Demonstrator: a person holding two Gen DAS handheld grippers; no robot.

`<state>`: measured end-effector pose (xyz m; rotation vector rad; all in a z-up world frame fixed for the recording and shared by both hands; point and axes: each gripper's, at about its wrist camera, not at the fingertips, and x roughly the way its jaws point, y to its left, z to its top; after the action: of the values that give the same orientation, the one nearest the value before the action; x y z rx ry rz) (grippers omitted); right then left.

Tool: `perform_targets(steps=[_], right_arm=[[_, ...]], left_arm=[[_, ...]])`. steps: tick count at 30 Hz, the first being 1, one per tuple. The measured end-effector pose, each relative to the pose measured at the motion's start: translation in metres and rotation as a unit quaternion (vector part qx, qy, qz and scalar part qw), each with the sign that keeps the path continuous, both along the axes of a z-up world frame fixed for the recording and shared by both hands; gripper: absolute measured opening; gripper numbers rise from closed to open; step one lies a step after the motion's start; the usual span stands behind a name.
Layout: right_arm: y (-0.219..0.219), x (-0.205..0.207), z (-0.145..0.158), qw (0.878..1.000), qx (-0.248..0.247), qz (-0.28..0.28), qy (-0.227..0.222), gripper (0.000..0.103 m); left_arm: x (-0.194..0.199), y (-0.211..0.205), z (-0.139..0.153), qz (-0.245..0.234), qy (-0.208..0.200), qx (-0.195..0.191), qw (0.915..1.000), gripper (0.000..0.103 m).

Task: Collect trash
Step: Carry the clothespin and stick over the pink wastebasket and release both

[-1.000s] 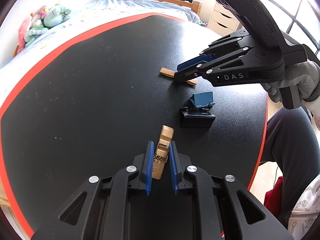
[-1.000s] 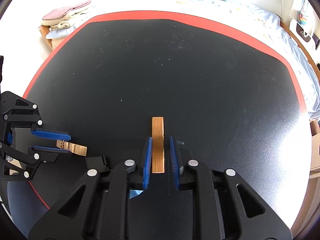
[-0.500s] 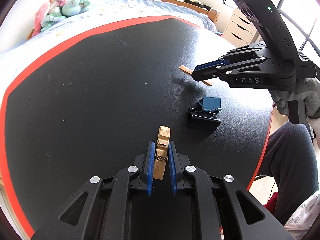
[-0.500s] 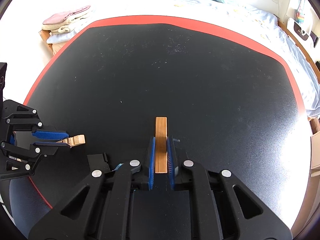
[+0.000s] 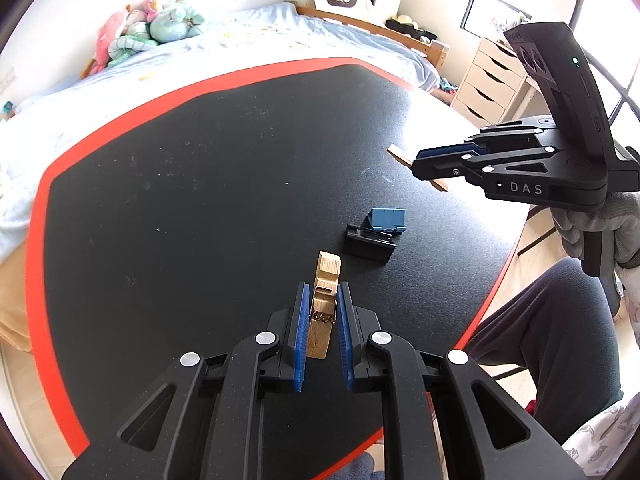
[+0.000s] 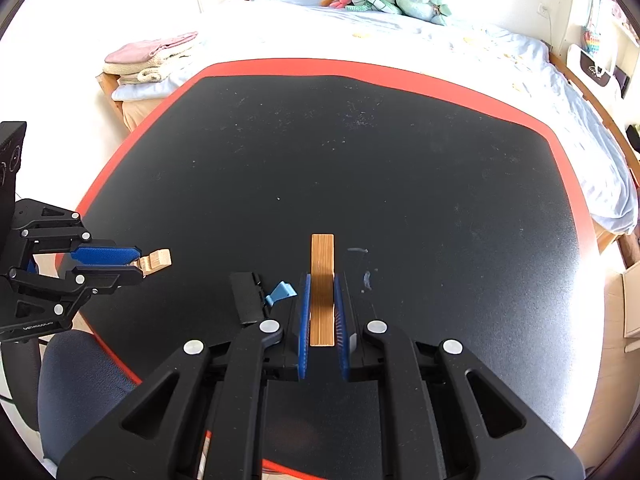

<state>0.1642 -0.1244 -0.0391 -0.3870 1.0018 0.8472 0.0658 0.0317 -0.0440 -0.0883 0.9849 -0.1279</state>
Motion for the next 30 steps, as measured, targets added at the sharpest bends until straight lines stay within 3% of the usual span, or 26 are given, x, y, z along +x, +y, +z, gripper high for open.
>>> perform_targets(steps=[16, 30], right_arm=[[-0.058, -0.099, 0.051, 0.998, 0.037, 0.044, -0.014, 0.011], [-0.096, -0.155, 0.048, 0.998, 0.038, 0.058, 0.014, 0.011]], left_arm=[[-0.055, -0.048, 0.032, 0.017, -0.042, -0.007, 0.999, 0.014], [-0.09, -0.087, 0.033, 0.001, -0.034, -0.031, 0.999, 0.014]])
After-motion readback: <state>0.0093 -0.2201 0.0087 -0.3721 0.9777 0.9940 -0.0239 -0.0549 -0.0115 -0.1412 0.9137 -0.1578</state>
